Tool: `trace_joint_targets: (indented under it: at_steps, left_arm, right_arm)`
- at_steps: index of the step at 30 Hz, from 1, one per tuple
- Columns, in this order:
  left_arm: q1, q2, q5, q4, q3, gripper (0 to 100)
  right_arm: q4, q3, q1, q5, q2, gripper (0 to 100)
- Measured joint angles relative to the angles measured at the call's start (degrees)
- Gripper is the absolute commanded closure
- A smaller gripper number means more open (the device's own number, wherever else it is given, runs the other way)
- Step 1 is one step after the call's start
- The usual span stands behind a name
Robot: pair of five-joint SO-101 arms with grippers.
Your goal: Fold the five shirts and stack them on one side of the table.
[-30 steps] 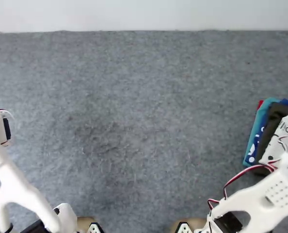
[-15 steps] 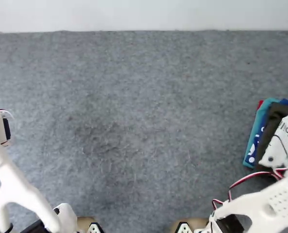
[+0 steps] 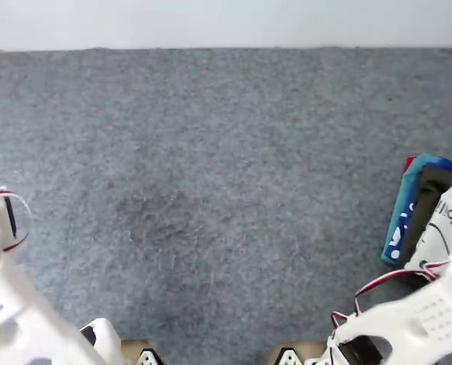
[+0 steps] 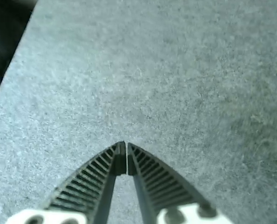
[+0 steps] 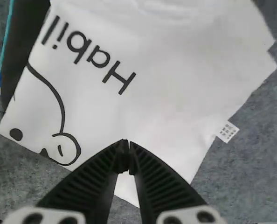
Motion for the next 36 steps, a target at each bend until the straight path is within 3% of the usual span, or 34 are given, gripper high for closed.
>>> trace_joint_targets:
  at_steps: [8, 12, 15, 21, 27, 36]
  left_arm:
    - [0.0, -6.1, 0.4, 0.1, 3.2, 98]
    - [0.1, -9.8, 6.6, 0.1, 7.2, 98]
    - [0.1, -12.2, 10.1, 0.1, 9.6, 98]
    - [0.8, -18.0, 13.5, 0.1, 12.9, 98]
    - [10.0, -26.5, 19.3, -2.4, 22.0, 99]
    - [24.3, -42.3, 24.4, -21.4, 48.2, 99]
  right_arm:
    - [0.1, 9.3, -5.5, -8.1, -16.0, 98.5]
    - [0.1, 21.5, -10.1, -10.9, -28.8, 98.3]
    - [0.1, 30.4, -14.5, -18.8, -39.3, 98.7]
    - [-1.6, 44.8, -25.0, -41.7, -57.1, 98.8]
    - [-12.7, 61.5, -35.0, -56.2, -71.9, 98.8]
    - [-24.4, 88.7, -47.8, -60.5, -92.2, 98.8]
